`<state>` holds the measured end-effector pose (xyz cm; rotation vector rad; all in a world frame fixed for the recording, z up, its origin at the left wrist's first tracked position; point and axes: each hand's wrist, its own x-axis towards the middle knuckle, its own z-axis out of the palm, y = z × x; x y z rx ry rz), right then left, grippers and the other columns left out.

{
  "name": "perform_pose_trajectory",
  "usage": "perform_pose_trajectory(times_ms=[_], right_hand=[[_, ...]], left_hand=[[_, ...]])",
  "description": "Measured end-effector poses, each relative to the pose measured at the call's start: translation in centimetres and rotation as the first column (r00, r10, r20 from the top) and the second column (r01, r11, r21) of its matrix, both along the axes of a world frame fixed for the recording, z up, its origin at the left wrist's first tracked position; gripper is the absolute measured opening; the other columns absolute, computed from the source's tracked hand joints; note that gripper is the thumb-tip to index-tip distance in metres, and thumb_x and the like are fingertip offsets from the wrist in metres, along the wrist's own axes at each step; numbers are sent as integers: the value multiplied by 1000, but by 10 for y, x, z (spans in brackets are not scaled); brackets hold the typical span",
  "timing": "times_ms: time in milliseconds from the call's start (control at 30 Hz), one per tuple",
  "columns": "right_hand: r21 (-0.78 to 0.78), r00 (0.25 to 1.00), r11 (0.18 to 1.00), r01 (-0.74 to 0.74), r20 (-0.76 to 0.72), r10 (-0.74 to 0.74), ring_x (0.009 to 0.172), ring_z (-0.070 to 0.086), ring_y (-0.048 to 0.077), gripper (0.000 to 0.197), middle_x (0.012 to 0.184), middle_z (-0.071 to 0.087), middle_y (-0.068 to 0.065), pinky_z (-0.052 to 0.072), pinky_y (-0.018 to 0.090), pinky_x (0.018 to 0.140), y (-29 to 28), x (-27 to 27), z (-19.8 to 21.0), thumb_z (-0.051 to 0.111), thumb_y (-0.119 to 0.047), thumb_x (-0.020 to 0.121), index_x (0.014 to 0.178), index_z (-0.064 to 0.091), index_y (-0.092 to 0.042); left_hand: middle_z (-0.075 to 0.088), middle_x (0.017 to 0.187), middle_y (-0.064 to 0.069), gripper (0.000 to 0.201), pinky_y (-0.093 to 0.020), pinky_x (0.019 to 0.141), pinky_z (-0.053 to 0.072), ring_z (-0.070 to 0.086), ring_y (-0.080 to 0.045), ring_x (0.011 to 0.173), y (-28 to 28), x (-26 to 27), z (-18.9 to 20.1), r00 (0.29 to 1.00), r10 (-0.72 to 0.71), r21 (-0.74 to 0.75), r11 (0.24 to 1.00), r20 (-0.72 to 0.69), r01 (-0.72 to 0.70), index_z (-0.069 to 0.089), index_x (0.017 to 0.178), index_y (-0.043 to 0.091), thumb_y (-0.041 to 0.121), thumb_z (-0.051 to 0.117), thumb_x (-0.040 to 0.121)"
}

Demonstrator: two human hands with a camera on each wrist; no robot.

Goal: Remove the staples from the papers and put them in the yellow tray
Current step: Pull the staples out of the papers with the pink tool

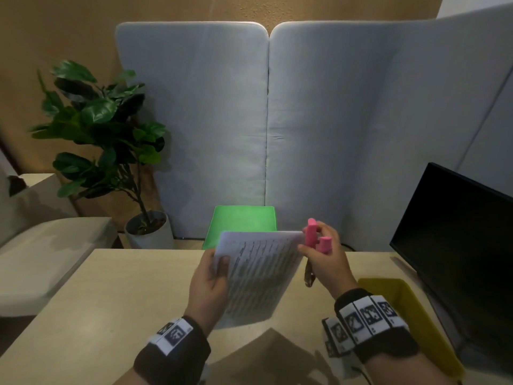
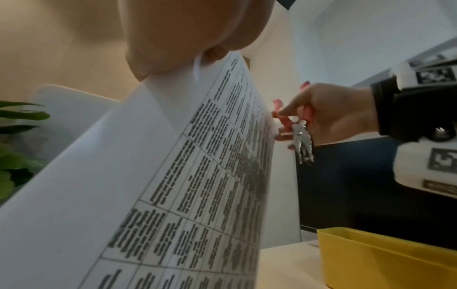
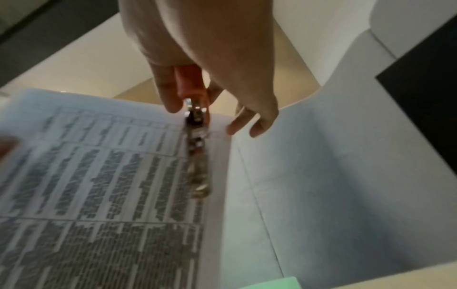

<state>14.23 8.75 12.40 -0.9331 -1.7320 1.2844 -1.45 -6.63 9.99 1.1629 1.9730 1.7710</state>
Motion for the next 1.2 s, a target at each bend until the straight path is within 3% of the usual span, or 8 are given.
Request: perform_pose_trajectory(times_ms=[67,167,300,500,633,933,1033,1200], right_hand=[[-117,999,992,-52,-3,52,112,54,24,32,134,47,9,47,45,95,7,5,-4,70,-15,78,92,61,-43],[-284,987,946,-155,-85,137,101,54,23,30,113,61,8,42,41,89,11,9,-7,64,-3,81,95,61,-30],[-294,979,936,-196,-116,169,103,55,20,33,109,63,-1,40,33,84,9,5,-11,67,-5,80,106,56,-23],[-386,966,889,-247,-168,196,110,56,22,42,118,61,3,39,40,98,10,-6,-28,71,-11,74,110,53,-24],[-398,936,848,-349,-194,294,111,62,31,59,113,68,12,49,39,89,11,-8,-35,72,-11,65,120,52,-8],[-304,971,924,-232,-135,200,98,65,14,36,105,69,0,52,28,73,2,-11,-31,60,-5,86,118,50,-20],[-236,988,962,-137,-100,117,102,63,19,36,110,65,3,52,44,87,-1,-12,-36,63,-12,87,118,47,-22],[-239,998,970,-41,-62,27,100,61,19,38,109,63,-2,49,52,90,-4,-12,-51,64,-18,87,105,43,-44]], left_hand=[[62,94,0,16,-24,62,47,63,-14,84,-3,-10,-3,998,24,28,999,53,-26,49,93,34,46,40,88],[64,102,0,12,-31,67,51,64,-19,95,-4,-19,-6,988,37,70,996,149,-48,50,93,39,46,43,85],[68,103,4,12,-39,76,54,66,-20,97,-5,-24,-4,982,-36,80,997,186,21,55,89,50,43,46,86],[71,103,3,17,-28,70,56,69,-15,93,-12,-28,8,962,-201,108,977,187,183,62,92,43,46,50,82],[72,101,1,14,-22,69,56,70,-15,91,-14,-30,11,964,-192,146,975,186,166,60,103,27,28,50,93],[71,95,0,14,-24,65,57,70,-11,82,-5,-38,-19,971,55,85,993,234,-77,57,104,22,21,44,97],[69,98,-2,15,-35,73,55,68,-17,86,0,-33,-31,964,94,69,991,250,-114,56,104,18,24,44,96],[64,90,-2,9,-27,63,52,65,-11,78,11,-22,-48,965,128,19,991,231,-136,49,92,22,21,42,98]])
